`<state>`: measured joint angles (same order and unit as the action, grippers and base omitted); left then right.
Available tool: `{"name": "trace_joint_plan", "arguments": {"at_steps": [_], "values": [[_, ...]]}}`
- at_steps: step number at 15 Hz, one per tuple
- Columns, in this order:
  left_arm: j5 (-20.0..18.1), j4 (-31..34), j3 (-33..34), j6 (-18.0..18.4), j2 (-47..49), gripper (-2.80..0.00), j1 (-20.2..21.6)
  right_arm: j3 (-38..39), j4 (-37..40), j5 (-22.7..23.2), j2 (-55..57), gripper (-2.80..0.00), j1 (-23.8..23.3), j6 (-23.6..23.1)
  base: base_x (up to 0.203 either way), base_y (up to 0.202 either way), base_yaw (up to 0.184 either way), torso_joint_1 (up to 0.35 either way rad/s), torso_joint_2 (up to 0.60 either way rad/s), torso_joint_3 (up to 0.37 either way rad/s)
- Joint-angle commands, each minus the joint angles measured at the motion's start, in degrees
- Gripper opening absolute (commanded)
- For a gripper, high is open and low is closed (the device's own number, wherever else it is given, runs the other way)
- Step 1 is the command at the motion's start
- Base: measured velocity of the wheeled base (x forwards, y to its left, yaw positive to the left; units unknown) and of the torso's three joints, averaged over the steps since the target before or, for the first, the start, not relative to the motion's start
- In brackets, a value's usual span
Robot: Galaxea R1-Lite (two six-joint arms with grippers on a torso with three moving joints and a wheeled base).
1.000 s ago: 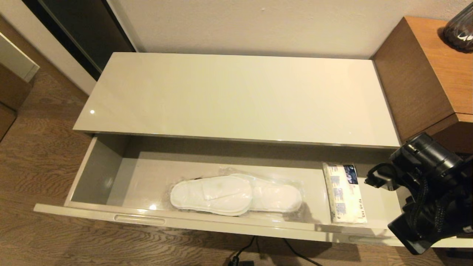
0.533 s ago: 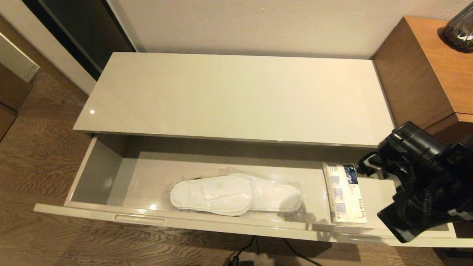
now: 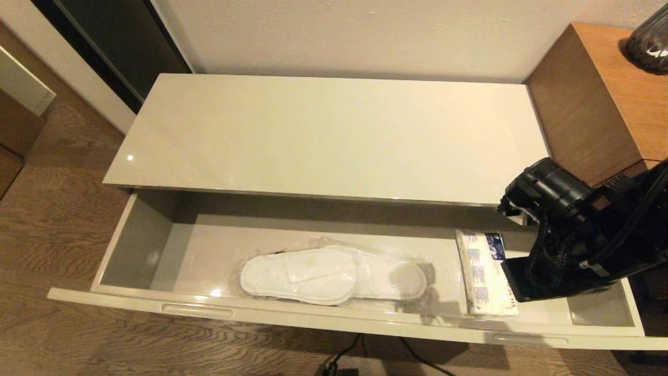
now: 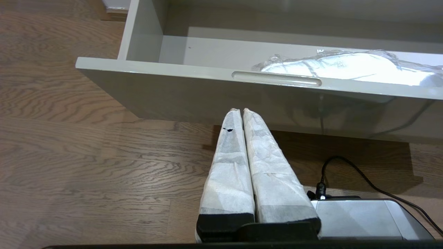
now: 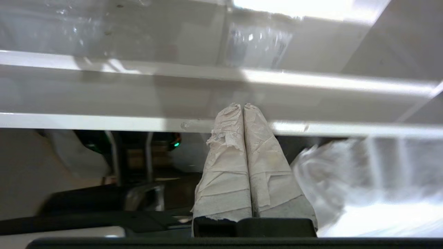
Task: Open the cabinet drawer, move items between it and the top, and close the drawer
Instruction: Open the drawer
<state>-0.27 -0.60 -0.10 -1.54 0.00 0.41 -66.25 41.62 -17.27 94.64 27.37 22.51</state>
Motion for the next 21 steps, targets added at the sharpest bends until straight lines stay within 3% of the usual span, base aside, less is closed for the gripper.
{"name": "trace_joint_plan", "arguments": {"at_steps": [1,4,12,21], "values": [[0.0,-0.02,0.01,-0.05,0.0,-2.8,0.02,3.26,-0.03,-0.04,-0.76,-2.8,-0.03,1.78,0.0,0.0,0.0,0.0,0.0,0.0],[0.0,-0.02,0.01,-0.05,0.0,-2.8,0.02,9.34,-3.85,2.64,1.43,-2.8,-0.07,8.46,0.0,0.0,0.0,0.0,0.0,0.0],[0.0,-0.02,0.09,-0.05,0.0,-2.8,0.02,9.03,-11.51,3.3,7.29,-2.8,-0.7,9.12,0.0,0.0,0.0,0.0,0.0,0.0],[0.0,-0.02,0.01,-0.05,0.0,-2.8,0.02,19.03,-10.95,8.98,3.18,-2.8,-0.68,13.08,0.0,0.0,0.0,0.0,0.0,0.0]]}}
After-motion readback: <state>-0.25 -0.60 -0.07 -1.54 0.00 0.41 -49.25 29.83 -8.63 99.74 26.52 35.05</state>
